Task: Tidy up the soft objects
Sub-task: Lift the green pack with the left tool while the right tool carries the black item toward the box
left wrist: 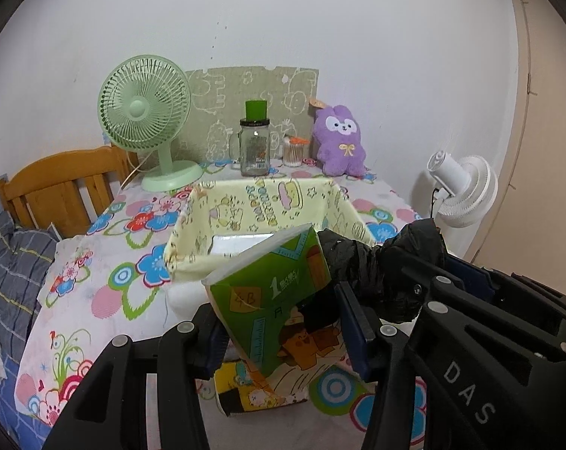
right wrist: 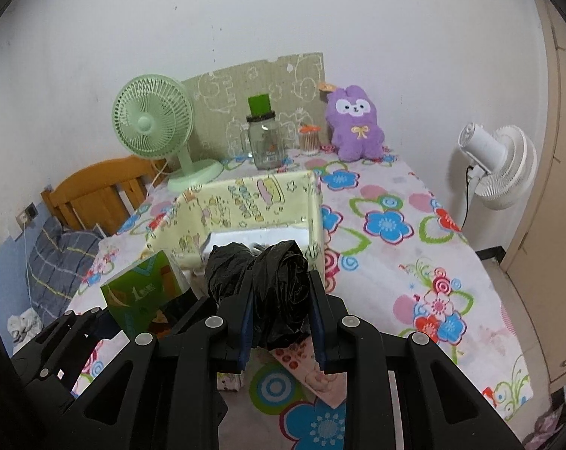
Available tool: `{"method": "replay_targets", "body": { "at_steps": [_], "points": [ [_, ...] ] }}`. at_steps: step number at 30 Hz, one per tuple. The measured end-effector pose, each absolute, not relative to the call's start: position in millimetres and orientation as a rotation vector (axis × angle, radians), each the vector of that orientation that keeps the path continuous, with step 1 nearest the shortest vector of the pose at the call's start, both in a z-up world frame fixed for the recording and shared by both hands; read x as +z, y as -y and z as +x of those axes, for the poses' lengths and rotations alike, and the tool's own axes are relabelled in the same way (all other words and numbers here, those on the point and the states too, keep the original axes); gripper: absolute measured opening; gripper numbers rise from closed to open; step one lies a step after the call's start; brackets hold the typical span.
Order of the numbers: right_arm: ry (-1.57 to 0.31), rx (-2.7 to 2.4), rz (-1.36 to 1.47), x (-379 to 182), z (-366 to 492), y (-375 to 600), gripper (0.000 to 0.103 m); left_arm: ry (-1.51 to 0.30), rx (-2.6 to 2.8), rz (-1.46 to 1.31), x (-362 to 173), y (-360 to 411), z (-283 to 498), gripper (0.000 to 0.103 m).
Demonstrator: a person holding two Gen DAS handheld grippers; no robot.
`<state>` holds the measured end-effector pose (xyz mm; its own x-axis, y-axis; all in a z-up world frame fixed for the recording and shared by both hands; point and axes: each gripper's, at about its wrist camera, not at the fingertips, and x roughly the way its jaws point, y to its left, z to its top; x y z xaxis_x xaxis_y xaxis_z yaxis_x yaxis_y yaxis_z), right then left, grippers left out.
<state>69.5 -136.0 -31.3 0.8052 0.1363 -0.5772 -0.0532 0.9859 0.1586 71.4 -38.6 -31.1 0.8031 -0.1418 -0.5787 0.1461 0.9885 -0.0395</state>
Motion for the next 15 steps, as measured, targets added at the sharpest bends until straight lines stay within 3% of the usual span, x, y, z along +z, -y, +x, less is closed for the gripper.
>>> {"method": "replay_targets", "body": {
  "at_steps": [15],
  "points": [
    [-0.576,0.108,0.130,1.7,70.0,133.3,0.029,-0.601,-0.158,0.005,-0.9,37.8,77.8,0.053]
  ]
}}
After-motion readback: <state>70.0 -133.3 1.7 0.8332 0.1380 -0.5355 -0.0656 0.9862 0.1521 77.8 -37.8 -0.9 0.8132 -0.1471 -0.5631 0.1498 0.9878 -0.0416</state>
